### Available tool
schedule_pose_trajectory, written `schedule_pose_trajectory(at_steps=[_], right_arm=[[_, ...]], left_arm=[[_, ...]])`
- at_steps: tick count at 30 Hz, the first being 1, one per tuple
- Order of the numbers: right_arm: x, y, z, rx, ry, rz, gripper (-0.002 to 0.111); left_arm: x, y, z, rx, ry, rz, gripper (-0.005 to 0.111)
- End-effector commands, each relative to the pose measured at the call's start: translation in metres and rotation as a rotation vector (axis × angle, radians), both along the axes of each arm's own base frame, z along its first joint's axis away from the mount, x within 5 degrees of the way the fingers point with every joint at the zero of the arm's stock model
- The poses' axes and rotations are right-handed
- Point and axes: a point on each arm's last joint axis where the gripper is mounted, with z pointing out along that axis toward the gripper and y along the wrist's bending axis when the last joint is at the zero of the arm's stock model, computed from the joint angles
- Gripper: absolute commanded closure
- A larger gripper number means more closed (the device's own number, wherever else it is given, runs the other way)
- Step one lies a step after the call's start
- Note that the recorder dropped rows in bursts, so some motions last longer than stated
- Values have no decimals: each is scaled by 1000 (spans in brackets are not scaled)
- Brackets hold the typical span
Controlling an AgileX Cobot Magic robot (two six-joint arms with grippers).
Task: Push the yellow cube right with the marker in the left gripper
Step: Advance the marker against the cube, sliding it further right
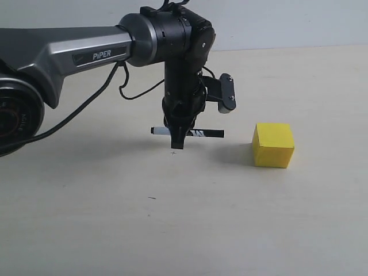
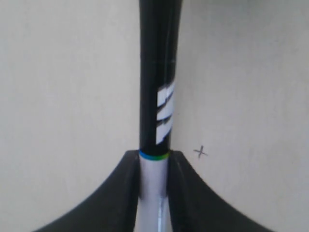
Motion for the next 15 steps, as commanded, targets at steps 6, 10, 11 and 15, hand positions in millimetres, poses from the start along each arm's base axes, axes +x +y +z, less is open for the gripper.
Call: schedule_pose_trajectory(at_steps=[6,10,11,15], right_arm=[[0,0,-1,-4,-5,1,108],[0,0,-1,-4,-5,1,108],[0,0,-1,-4,-5,1,108],[0,0,-1,-6,-5,1,108]], left_arm=[[-3,-4,5,-38,16,46,107],[-3,-5,5,-42,20,48,107],[-3,-5,5,-42,20,48,107],[-5,-7,5,-65,42,57,107]])
